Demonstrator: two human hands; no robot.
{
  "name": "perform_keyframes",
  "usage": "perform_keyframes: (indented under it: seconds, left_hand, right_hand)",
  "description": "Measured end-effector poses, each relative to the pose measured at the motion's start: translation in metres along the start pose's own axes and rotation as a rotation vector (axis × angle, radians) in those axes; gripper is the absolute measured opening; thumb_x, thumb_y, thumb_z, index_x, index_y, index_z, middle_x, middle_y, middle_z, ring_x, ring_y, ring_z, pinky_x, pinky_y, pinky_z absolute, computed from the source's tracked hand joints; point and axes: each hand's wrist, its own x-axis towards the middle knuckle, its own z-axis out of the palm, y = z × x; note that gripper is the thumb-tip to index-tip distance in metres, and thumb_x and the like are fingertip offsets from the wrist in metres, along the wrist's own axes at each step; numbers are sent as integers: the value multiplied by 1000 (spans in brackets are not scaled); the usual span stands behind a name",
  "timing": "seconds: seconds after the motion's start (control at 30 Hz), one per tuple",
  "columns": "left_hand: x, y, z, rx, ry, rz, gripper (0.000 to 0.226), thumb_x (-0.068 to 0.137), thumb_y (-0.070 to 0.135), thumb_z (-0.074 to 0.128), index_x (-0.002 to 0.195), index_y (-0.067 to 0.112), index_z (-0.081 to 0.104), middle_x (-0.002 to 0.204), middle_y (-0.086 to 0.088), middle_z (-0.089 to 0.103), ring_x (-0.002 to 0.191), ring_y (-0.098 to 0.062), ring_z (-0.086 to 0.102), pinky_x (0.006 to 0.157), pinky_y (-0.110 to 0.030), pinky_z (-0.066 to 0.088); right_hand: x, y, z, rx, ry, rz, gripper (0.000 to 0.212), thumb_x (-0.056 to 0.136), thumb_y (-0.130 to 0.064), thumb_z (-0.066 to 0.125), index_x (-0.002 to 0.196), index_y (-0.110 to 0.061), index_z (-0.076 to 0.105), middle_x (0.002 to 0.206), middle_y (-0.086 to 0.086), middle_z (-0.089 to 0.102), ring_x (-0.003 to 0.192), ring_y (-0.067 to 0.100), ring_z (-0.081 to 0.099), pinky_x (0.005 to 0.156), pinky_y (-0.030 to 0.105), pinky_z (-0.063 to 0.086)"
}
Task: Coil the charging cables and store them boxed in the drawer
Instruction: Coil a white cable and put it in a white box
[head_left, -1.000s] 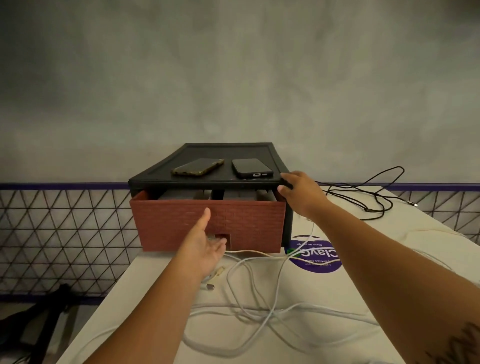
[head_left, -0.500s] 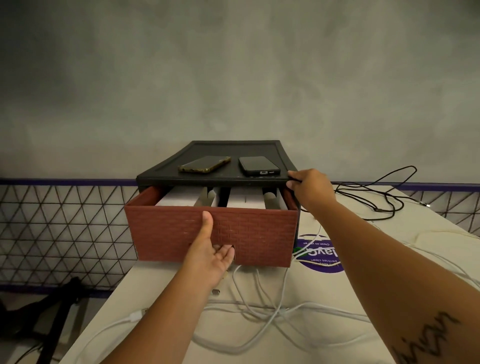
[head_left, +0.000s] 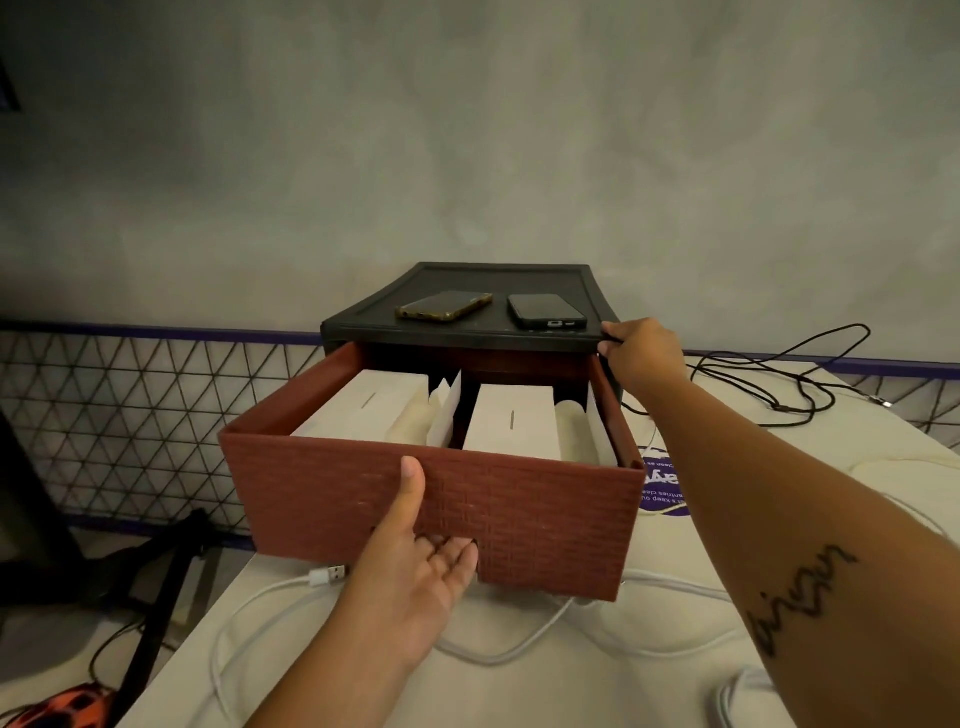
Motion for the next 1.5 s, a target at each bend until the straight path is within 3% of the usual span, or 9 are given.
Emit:
perform_keyframes:
  seconds: [0.37, 0.57, 0.7, 0.83, 1.03, 1.07, 1.1, 1.27, 1.5]
  left_hand:
    - [-33, -10, -29, 134, 9, -19, 65, 58, 50, 64, 98, 0, 60, 77, -13, 62, 76, -23, 60, 68, -33, 48]
    - [-47, 7, -31, 960, -48, -88, 67, 63, 68, 45, 83, 7, 64, 69, -4, 69, 57, -14, 59, 51, -22, 43]
    - [-59, 32, -13, 1150, -192, 128, 38, 86, 46, 51, 78, 13, 66, 69, 1, 71, 58, -8, 59, 54, -21, 41]
    - [-72, 59, 25, 1100, -278, 408, 22, 87, 32, 56, 77, 16, 67, 76, 3, 70, 66, -6, 61, 57, -20, 45]
    - [-23, 79, 58, 1683, 1, 597, 32, 87, 37, 62, 103, 9, 64, 84, 9, 47, 92, -22, 63, 76, -32, 50]
    - [-11, 77, 56, 1806, 55, 531, 42, 86, 36, 63, 113, 4, 61, 125, -16, 40, 100, -28, 62, 82, -35, 50]
    - [-2, 73, 55, 1895, 91, 464, 48, 84, 35, 65, 119, 3, 57, 111, -17, 62, 104, -30, 61, 85, -37, 49]
    - [28, 67, 51, 2160, 227, 373, 45, 81, 27, 68, 118, 6, 55, 85, -7, 57, 81, -20, 57, 66, -25, 43]
    - [22, 89, 46, 1962, 282, 651, 9, 85, 15, 60, 81, 10, 54, 73, -3, 55, 64, -15, 54, 47, -22, 34]
  right_hand:
    - [-7, -7, -6, -41, -58, 7, 41, 96, -19, 49, 137, -16, 46, 125, 17, 56, 109, 33, 55, 91, 37, 46]
    - [-19, -13, -17, -131, -278, 7, 62, 96, -28, 49, 148, -15, 19, 144, 18, 38, 129, 36, 40, 105, 42, 36]
    - [-37, -11, -21, -46, -345, 52, 67, 95, -32, 50, 149, -19, 13, 143, 17, 39, 127, 35, 43, 106, 44, 38]
    - [-61, -16, -26, 70, -411, 91, 39, 96, -27, 49, 131, -11, 41, 118, 14, 56, 105, 27, 56, 88, 34, 47]
    - [-93, -28, -33, 112, -442, 98, 27, 97, -27, 46, 118, -9, 50, 97, 10, 55, 89, 22, 54, 78, 30, 43]
    - [-98, -28, -33, 91, -444, 91, 30, 97, -28, 46, 120, -9, 49, 97, 9, 53, 91, 22, 53, 79, 30, 43]
    - [-103, -28, -36, 64, -442, 79, 31, 97, -28, 45, 121, -8, 48, 98, 8, 52, 92, 21, 52, 80, 31, 42]
    - [-119, -27, -43, 83, -456, 67, 35, 97, -30, 44, 126, -9, 46, 113, 10, 55, 99, 23, 54, 91, 35, 46]
    - [-127, -22, -49, 171, -471, 83, 47, 97, -32, 44, 142, -21, 36, 140, 6, 44, 123, 25, 46, 102, 37, 41]
